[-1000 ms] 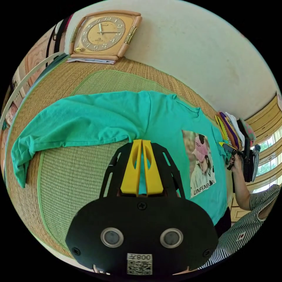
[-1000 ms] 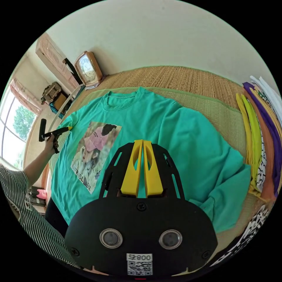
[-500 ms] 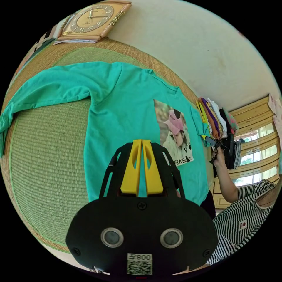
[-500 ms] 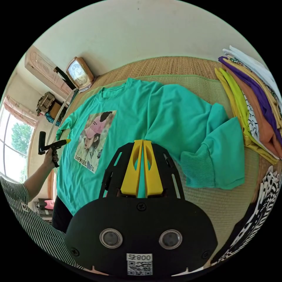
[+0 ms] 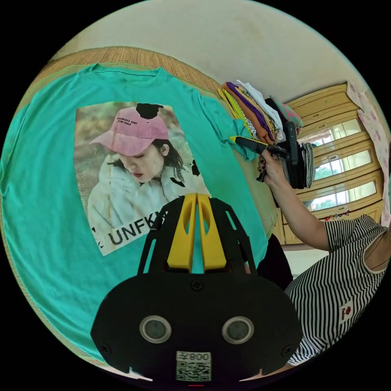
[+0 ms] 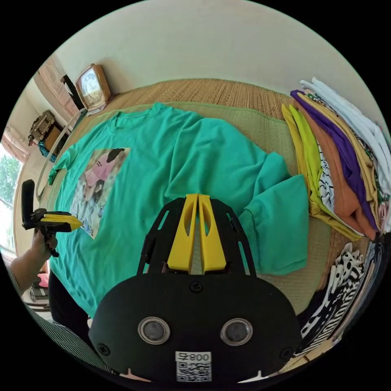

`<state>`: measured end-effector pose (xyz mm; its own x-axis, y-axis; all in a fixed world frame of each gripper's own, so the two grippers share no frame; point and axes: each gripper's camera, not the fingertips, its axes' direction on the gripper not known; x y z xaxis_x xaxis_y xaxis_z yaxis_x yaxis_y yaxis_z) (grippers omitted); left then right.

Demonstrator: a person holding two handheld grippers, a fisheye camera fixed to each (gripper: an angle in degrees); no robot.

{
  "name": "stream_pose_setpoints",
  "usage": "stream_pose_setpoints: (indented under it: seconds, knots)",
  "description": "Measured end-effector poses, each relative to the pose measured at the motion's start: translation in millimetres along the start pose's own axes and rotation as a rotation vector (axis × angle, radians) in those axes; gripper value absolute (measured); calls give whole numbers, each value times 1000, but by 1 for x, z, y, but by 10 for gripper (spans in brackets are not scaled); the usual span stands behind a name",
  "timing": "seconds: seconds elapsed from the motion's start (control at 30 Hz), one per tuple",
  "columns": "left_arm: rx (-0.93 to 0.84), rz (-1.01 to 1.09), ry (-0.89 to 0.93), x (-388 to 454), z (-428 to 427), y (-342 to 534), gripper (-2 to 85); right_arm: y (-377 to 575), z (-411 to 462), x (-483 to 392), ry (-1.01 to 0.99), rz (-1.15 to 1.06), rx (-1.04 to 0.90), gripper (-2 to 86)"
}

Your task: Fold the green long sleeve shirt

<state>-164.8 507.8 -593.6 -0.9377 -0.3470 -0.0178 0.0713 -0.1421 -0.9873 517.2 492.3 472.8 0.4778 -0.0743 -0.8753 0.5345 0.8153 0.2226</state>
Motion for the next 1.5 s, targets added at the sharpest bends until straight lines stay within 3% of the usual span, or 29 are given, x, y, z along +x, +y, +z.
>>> stream_pose_setpoints:
  seconds: [0.17, 0.43, 0.6, 0.8, 1.03, 1.33, 1.5]
  knots:
    - [-25, 111, 11, 37, 42, -43, 3, -16, -28, 31, 68, -41, 3, 0]
    - [-65, 183, 53, 80, 103, -93, 2, 19, -89, 23, -90, 10, 133, 2]
    - [-74, 149, 49, 87, 125, -102, 5, 45, -90, 18, -122, 47, 72, 4]
    - [-117, 194, -20, 109, 152, -103, 28, 122, -163, 25, -93, 144, 260, 21]
    - [-100, 288, 106, 159, 183, -146, 81, 185, -207, 58, -49, 267, 384, 66]
    - [-139, 332, 183, 193, 250, -245, 99, 212, -225, 94, -118, 291, 377, 69]
    - [-180, 322, 180, 195, 265, -256, 40, 213, -226, 122, -209, 312, 323, 70]
